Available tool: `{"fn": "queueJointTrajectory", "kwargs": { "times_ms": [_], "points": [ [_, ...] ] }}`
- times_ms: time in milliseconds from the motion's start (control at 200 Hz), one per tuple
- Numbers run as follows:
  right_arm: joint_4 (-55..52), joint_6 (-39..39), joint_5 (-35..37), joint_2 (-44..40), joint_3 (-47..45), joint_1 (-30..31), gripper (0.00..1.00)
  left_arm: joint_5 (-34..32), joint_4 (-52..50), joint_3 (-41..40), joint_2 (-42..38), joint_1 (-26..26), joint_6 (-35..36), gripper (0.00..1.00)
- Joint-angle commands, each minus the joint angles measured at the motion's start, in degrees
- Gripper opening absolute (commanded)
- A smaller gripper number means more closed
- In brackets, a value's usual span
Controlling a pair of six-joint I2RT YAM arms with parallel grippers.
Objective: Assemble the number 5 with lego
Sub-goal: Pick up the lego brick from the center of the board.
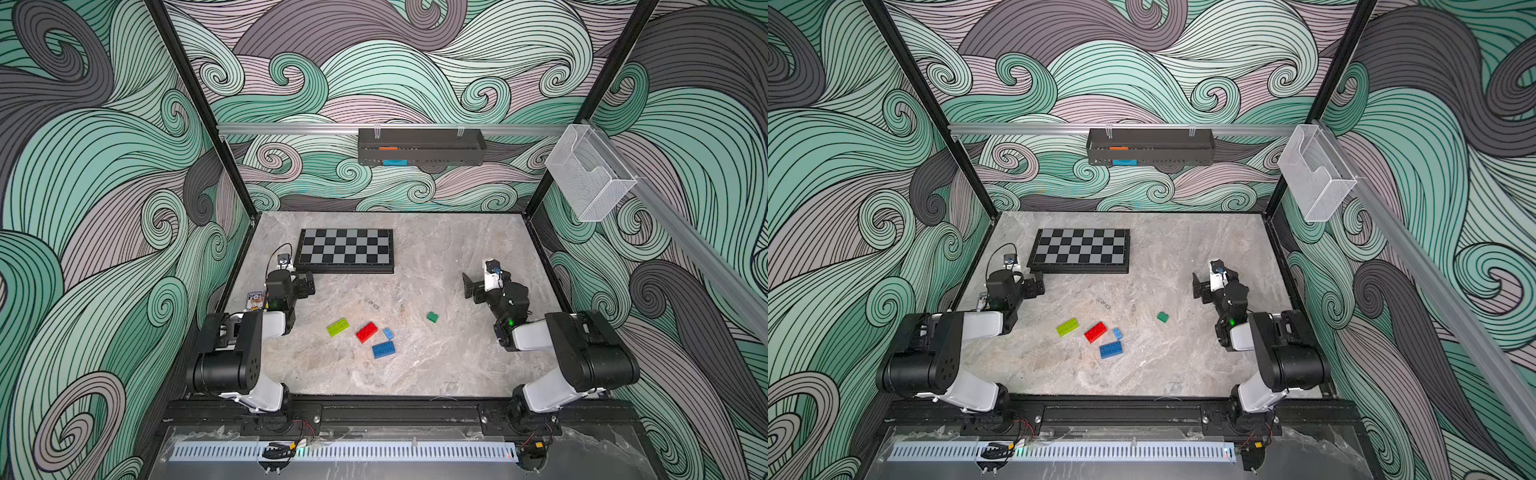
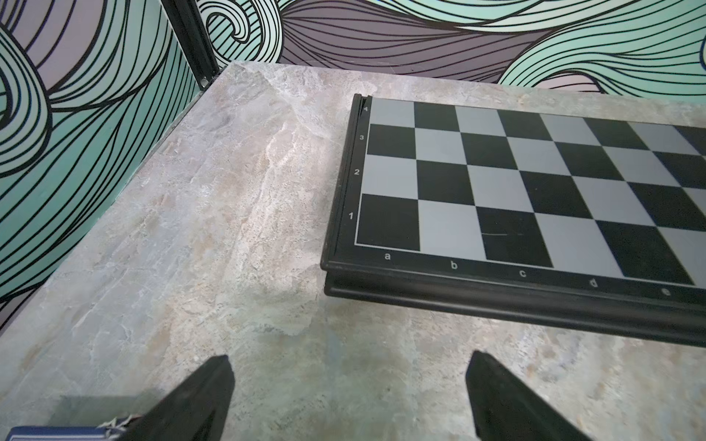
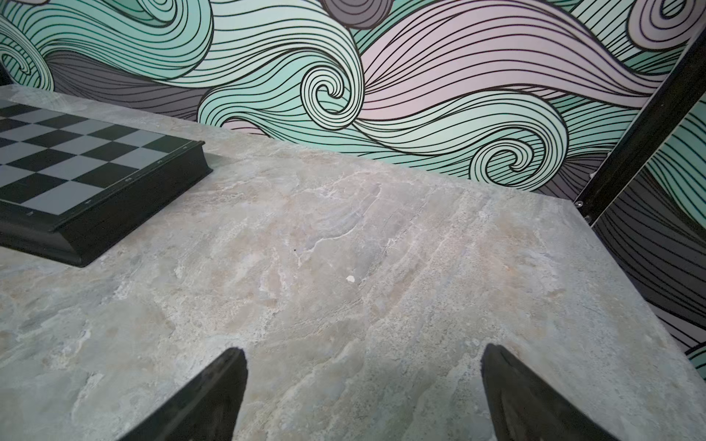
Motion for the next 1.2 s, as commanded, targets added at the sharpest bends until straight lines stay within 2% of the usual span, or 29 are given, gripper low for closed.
{"fn": "queueJointTrajectory", "kwargs": {
  "times_ms": [0,310,410,500,565,625,695,760,800,851,876,931,961,1006,1071,1096,1136,1196],
  "points": [
    [7.4,-0.4,-5.7,0.2,-4.4,0.1,0.99,0.6,-0.2,1.0,-0.2,0.1,0.4,0.99],
    [4.3,-0.4,-6.4,0.0,-2.8,-0.2,0.99,1.5,0.1,1.0,-0.1,0.6,0.2,0.99],
    [8.6,0.0,-7.2,0.1,-5.1,-0.8,0.99,1.6,-0.1,1.1,-0.1,0.6,0.2,0.99],
    [6.5,2.2,-4.1,0.0,-3.7,-1.4,0.99,1.5,-0.6,1.1,-0.5,0.6,0.2,0.99],
    [4.3,1.8,-0.9,-4.9,-4.8,-0.3,0.99,-0.4,-4.3,3.0,-2.2,0.6,0.1,0.99],
    [-4.4,2.0,2.0,-11.7,-4.2,1.1,0.99,-1.3,-13.5,7.4,-4.1,0.5,-0.3,0.99],
    [-24.9,8.6,4.2,-19.4,1.6,1.4,0.99,-3.0,-24.9,13.2,-5.0,0.4,-2.9,0.99],
    [-31.3,8.1,3.4,-21.5,4.4,2.9,0.99,-5.3,-31.2,15.8,-5.9,0.4,-8.8,0.99],
    [-34.9,7.5,3.8,-23.4,5.7,4.3,0.99,-4.2,-33.2,16.4,-7.0,0.5,-11.9,0.99],
    [-40.2,13.0,4.2,-25.9,8.1,4.4,0.99,-0.9,-35.5,17.1,-9.1,0.5,-14.1,0.99],
    [-42.1,15.9,2.2,-26.8,9.3,3.8,0.99,0.1,-36.9,17.6,-9.7,0.6,-16.2,0.99],
    [-44.5,19.3,-8.9,-29.1,11.2,1.6,0.99,-0.5,-41.3,19.2,-10.3,0.7,-23.3,0.99],
    [-41.9,21.3,-16.4,-30.3,10.7,-0.1,0.99,0.6,-43.6,20.1,-10.4,1.1,-26.8,0.99],
    [-34.9,29.4,-25.2,-32.1,8.5,-3.0,0.99,5.7,-45.2,20.8,-10.3,2.0,-28.9,0.99],
    [-27.5,46.6,-24.9,-34.5,4.1,-6.7,0.99,13.4,-46.7,21.5,-9.8,2.7,-30.2,0.98],
    [-25.1,50.0,-25.5,-34.8,3.2,-7.6,0.99,16.0,-48.1,22.0,-9.5,2.7,-30.2,0.96],
    [-23.7,52.1,-29.2,-34.2,3.8,-8.5,0.99,19.9,-49.6,22.8,-8.8,2.5,-30.0,0.91],
    [-31.5,50.8,-36.1,-32.2,9.1,-8.2,0.99,23.7,-52.7,23.8,-8.1,1.7,-31.1,0.85]
  ]
}}
